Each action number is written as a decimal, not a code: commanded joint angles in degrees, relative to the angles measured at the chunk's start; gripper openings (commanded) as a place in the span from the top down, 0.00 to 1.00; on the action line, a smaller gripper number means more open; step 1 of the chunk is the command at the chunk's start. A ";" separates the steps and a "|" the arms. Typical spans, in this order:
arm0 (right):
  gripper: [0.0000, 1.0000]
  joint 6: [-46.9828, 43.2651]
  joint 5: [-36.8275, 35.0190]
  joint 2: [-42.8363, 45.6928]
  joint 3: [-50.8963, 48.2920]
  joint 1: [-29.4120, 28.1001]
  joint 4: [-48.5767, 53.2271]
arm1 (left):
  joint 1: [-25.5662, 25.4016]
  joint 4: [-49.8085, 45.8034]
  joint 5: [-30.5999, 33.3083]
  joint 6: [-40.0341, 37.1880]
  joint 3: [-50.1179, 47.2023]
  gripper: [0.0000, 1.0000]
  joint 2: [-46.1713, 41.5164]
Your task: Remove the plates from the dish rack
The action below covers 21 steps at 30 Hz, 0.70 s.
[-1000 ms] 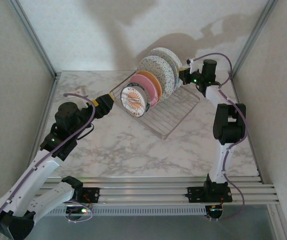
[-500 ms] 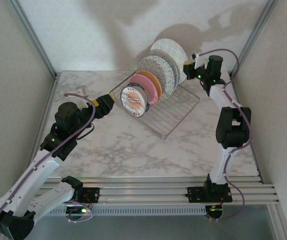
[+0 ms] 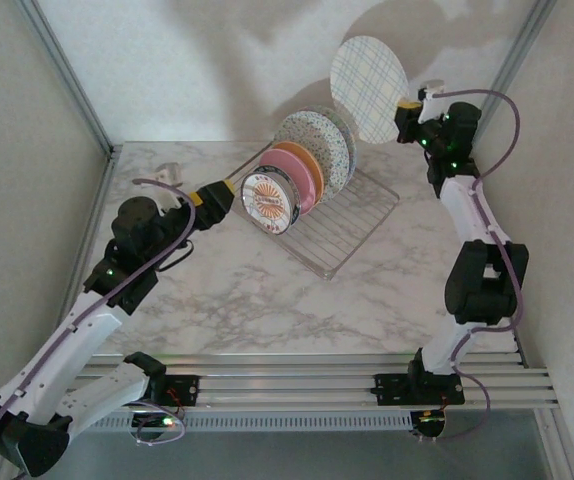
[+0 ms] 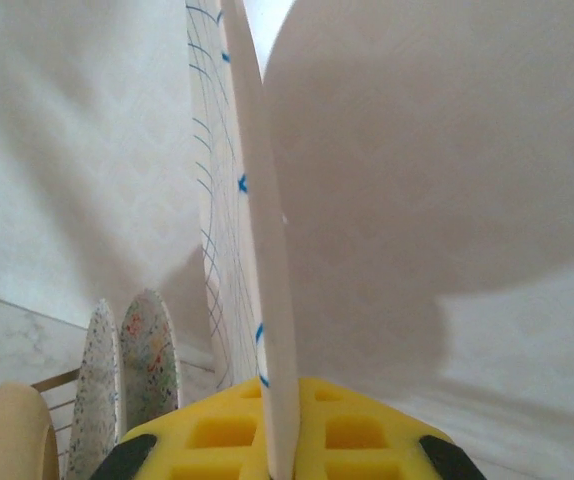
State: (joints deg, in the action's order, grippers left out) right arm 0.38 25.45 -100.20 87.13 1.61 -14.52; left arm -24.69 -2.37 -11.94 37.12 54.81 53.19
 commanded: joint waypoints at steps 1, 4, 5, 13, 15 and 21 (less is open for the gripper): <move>1.00 3.82 -4.38 6.34 -1.01 1.44 -4.30 | -1.02 4.16 -2.44 2.41 3.30 0.10 1.99; 1.00 7.94 -6.04 9.94 -1.74 1.85 -1.83 | -1.58 6.22 -3.67 4.68 5.11 0.11 5.11; 1.00 9.68 -6.97 11.16 -1.95 1.84 -0.59 | -1.76 7.14 -4.07 5.60 5.79 0.11 6.42; 1.00 32.53 -7.13 19.51 -1.91 1.77 10.18 | -3.38 16.15 -8.64 17.52 10.53 0.12 17.62; 1.00 38.82 -5.81 20.23 -0.06 1.61 15.80 | -3.90 17.96 -9.27 21.47 11.97 0.13 20.43; 1.00 51.70 1.61 20.93 1.75 -1.37 23.08 | -5.27 20.25 -12.25 30.63 18.61 0.15 29.51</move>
State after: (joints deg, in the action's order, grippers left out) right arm 42.09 22.37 -80.36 86.46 2.44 5.50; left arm -29.06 13.43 -21.10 61.23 69.54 80.62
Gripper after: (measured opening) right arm 0.092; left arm 0.856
